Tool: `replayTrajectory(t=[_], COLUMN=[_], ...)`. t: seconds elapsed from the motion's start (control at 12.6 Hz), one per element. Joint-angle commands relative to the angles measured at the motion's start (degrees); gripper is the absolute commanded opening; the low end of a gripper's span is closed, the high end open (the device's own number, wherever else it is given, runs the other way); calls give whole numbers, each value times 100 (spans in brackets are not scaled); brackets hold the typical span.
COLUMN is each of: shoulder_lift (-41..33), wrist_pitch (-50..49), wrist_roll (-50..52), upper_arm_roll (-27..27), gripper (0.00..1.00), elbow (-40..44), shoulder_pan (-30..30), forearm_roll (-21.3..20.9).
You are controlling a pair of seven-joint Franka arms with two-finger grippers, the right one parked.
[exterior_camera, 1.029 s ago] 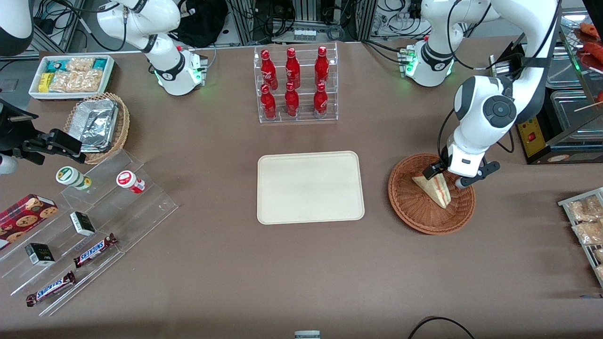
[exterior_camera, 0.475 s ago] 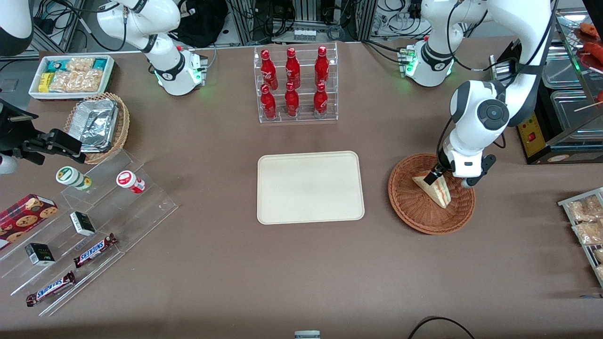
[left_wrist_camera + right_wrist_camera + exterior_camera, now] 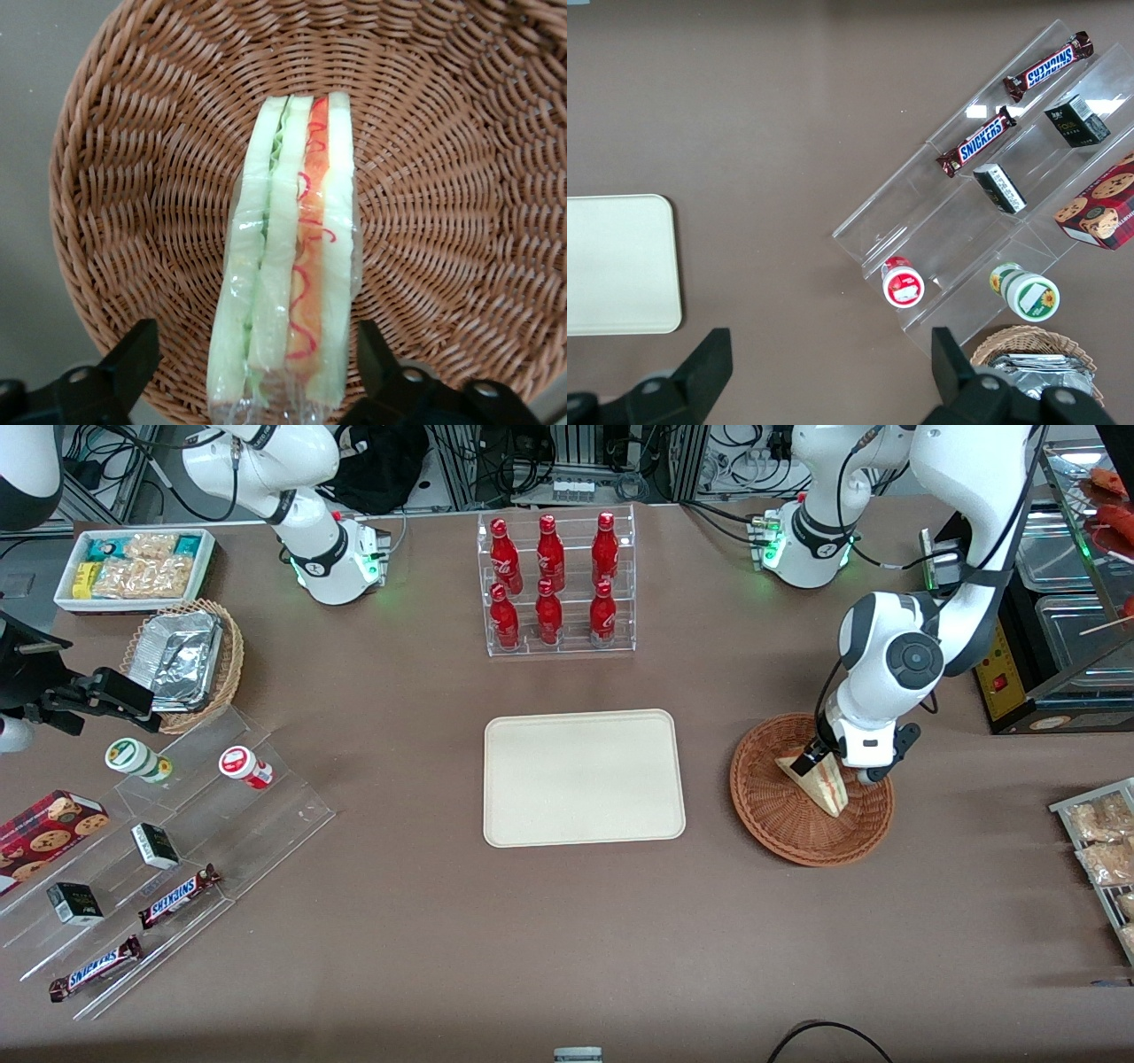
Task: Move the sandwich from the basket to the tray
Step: 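Close the left gripper on the wrapped sandwich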
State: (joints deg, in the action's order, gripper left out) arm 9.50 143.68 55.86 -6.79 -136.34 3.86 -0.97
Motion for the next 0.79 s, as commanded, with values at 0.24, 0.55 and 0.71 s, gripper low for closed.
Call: replayTrajectory(t=[0.24,0.55,0.71], shoulder_lift=[25,-53,-54], wrist_pitch=[64,-338,-1337], wrist_roll=[39,48,39], upper_arm_roll=[11,11,3], gripper=[11,9,9], elbow=[177,528,1203], shoulder_pan=[1,10,36], forearm_roll=[0,-44,-44])
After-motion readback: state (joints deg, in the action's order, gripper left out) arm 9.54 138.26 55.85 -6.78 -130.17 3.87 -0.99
